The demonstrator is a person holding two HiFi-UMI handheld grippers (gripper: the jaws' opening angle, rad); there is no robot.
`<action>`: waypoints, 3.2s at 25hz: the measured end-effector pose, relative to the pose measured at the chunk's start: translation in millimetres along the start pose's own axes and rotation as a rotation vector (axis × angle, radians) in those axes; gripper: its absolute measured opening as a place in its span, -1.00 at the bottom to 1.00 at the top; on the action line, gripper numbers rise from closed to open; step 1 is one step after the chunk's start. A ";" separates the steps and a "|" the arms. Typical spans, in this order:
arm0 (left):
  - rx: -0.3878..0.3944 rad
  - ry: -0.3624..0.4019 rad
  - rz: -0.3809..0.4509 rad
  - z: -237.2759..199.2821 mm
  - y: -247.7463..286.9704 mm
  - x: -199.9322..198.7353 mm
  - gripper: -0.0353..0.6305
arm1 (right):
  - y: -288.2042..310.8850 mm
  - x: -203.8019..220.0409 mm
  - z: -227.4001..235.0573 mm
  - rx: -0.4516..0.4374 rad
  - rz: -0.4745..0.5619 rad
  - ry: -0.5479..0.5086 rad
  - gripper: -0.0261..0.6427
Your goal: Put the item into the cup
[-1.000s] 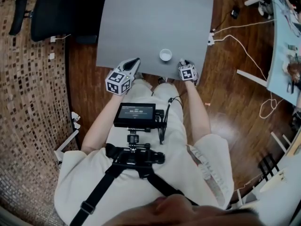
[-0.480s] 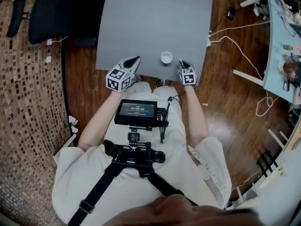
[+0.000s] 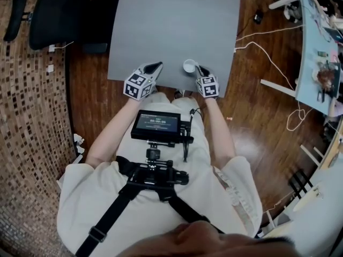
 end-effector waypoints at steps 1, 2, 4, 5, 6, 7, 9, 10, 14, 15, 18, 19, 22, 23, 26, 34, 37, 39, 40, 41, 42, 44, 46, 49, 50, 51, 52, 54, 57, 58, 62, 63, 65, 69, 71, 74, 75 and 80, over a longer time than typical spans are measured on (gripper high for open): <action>0.000 0.003 -0.002 -0.3 0.6 0.3 -0.90 | 3.1 0.5 -1.8 -0.005 -0.009 -0.004 -0.79; -0.002 0.003 -0.004 -0.5 1.2 0.9 -0.90 | 6.8 1.1 -3.1 -0.010 -0.018 -0.009 -0.79; -0.007 0.000 -0.006 -0.6 1.8 2.4 -0.90 | 16.1 4.0 -5.2 -0.020 -0.040 -0.015 -0.79; -0.011 -0.003 -0.007 -0.7 1.5 3.2 -0.90 | 21.6 6.6 -5.9 -0.022 -0.055 -0.018 -0.79; -0.013 -0.007 -0.008 -1.0 0.8 4.0 -0.90 | 27.2 9.5 -6.4 -0.021 -0.073 -0.022 -0.79; -0.016 -0.009 -0.008 -1.3 -0.1 4.7 -0.90 | 31.9 12.2 -6.6 -0.018 -0.088 -0.025 -0.79; -0.022 -0.013 -0.007 -2.5 -2.2 5.4 -0.90 | 39.7 15.4 -6.7 -0.016 -0.109 -0.028 -0.79; -0.026 -0.013 -0.007 -3.3 -3.2 5.2 -0.90 | 43.3 16.1 -6.5 -0.018 -0.118 -0.028 -0.78; -0.043 -0.017 -0.002 -8.0 -6.8 3.4 -0.90 | 52.9 23.9 -5.7 -0.015 -0.188 -0.020 -0.73; -0.046 -0.019 0.000 -9.5 -8.0 2.9 -0.90 | 54.8 24.0 -6.1 -0.011 -0.198 -0.025 -0.71; -0.053 -0.022 0.006 -13.9 -11.3 2.0 -0.90 | 60.9 24.8 -8.3 -0.006 -0.222 -0.049 -0.69; -0.054 -0.022 0.007 -14.4 -11.7 1.9 -0.90 | 62.1 25.6 -9.1 -0.007 -0.229 -0.057 -0.68; -0.060 -0.020 0.009 -14.1 -10.8 1.3 -0.90 | 60.8 25.3 -10.3 -0.012 -0.227 -0.065 -0.55; -0.063 -0.020 0.011 -13.7 -10.1 0.8 -0.90 | 59.3 23.9 -10.5 -0.015 -0.220 -0.063 -0.48; -0.070 -0.019 0.016 -11.4 -8.7 -1.0 -0.90 | 53.4 19.2 -12.9 -0.032 -0.195 -0.060 -0.41; -0.089 -0.021 0.031 -8.8 -5.0 0.7 -0.90 | 27.4 -8.6 -23.4 -0.089 -0.054 -0.051 -0.25; -0.108 -0.020 0.037 2.8 -5.7 0.0 -0.90 | 7.8 -18.5 -20.9 -0.107 0.000 -0.038 -0.25; -0.119 -0.022 0.042 8.9 -10.2 0.7 -0.90 | -4.8 -26.6 -24.0 -0.116 0.039 -0.026 -0.25; -0.125 -0.023 0.046 10.5 -12.3 1.8 -0.90 | -10.8 -30.9 -25.6 -0.120 0.062 -0.021 -0.25; -0.130 -0.025 0.050 11.4 -13.9 3.2 -0.90 | -16.4 -34.5 -26.3 -0.123 0.086 -0.017 -0.25; -0.135 -0.027 0.055 11.7 -14.8 4.6 -0.90 | -21.6 -37.8 -26.3 -0.125 0.109 -0.015 -0.25; -0.145 -0.033 0.065 11.4 -15.4 6.6 -0.90 | -31.7 -46.1 -25.5 -0.128 0.153 -0.012 -0.26; -0.150 -0.037 0.076 10.1 -18.3 6.9 -0.90 | -41.9 -57.1 -27.5 -0.127 0.202 -0.011 -0.26; -0.139 -0.040 0.088 10.3 -33.5 8.0 -0.90 | -65.3 -72.6 -44.9 -0.129 0.281 -0.014 -0.26; -0.131 -0.039 0.091 11.7 -38.1 8.7 -0.90 | -74.2 -76.9 -50.6 -0.130 0.305 -0.017 -0.26; -0.121 -0.036 0.094 13.7 -40.2 8.6 -0.90 | -82.1 -80.7 -53.5 -0.129 0.329 -0.019 -0.26; -0.109 -0.031 0.096 15.9 -39.6 7.5 -0.90 | -88.9 -83.7 -53.4 -0.123 0.350 -0.021 -0.26; -0.079 -0.016 0.103 20.0 -33.7 4.0 -0.90 | -100.8 -87.3 -48.2 -0.100 0.384 -0.019 -0.26; -0.033 0.000 0.109 26.6 -24.7 -0.4 -0.90 | -118.5 -89.2 -38.8 -0.047 0.413 -0.007 -0.27; -0.016 0.003 0.111 29.1 -23.1 -2.3 -0.90 | -124.3 -88.6 -36.3 -0.029 0.418 0.000 -0.27; 0.061 0.013 0.130 36.4 -40.6 -4.9 -0.90 | -148.0 -78.4 -49.3 0.049 0.417 0.027 -0.27; 0.082 0.016 0.134 37.1 -49.7 -3.0 -0.90 | -155.0 -74.8 -57.8 0.069 0.422 0.029 -0.27; 0.125 0.018 0.148 38.1 -66.5 0.9 -0.90 | -169.2 -66.6 -72.7 0.110 0.434 0.032 -0.28; 0.179 0.014 0.171 41.3 -92.9 10.7 -0.90 | -192.3 -49.1 -90.3 0.174 0.451 0.049 -0.30; 0.196 0.023 0.178 44.2 -105.1 15.0 -0.90 | -204.2 -41.0 -99.0 0.204 0.457 0.055 -0.31; 0.211 0.040 0.197 47.8 -119.1 16.4 -0.90 | -219.8 -33.1 -110.7 0.251 0.481 0.060 -0.33; 0.212 0.047 0.201 48.4 -123.9 17.6 -0.90 | -223.8 -29.9 -115.4 0.265 0.489 0.065 -0.33; 0.232 0.065 0.192 57.5 -145.1 34.8 -0.90 | -242.3 -4.2 -138.4 0.306 0.508 0.096 -0.35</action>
Point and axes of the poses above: the fingertips, and each gripper's own axes: y forward along the fingers, z to its right, x out of its underside, the point moved 4 cm from there along -y, backward along the fingers, and after that the axes turned 11 degrees about z, right-handed, at the moved point
